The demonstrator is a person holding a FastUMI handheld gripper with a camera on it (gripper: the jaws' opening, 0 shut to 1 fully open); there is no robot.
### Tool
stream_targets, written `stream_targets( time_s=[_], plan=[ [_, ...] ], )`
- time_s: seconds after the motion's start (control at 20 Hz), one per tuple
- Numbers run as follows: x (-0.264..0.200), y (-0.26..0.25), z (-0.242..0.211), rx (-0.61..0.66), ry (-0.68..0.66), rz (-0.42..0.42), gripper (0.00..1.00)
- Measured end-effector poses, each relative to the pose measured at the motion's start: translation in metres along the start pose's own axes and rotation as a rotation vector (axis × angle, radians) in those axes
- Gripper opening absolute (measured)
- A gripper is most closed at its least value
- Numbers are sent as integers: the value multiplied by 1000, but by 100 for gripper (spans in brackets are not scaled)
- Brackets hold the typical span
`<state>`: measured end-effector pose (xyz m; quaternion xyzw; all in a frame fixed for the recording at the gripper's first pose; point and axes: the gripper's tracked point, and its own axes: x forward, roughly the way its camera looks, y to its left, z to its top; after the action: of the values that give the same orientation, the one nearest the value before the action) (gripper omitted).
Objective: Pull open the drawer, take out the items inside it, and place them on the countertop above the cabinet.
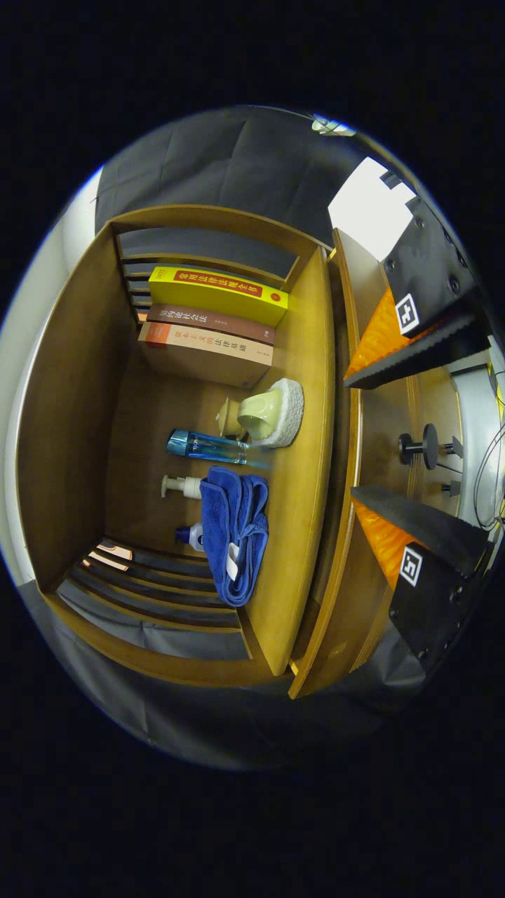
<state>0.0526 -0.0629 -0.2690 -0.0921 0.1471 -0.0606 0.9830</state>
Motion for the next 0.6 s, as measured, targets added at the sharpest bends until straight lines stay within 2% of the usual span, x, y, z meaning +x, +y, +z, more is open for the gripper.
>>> stream_targets(
  time_s=[0.3, 0.6],
  plan=[
    [22, 0, 2, 26, 16, 5, 94],
    [23, -4, 1, 49, 37, 3, 96]
  ],
)
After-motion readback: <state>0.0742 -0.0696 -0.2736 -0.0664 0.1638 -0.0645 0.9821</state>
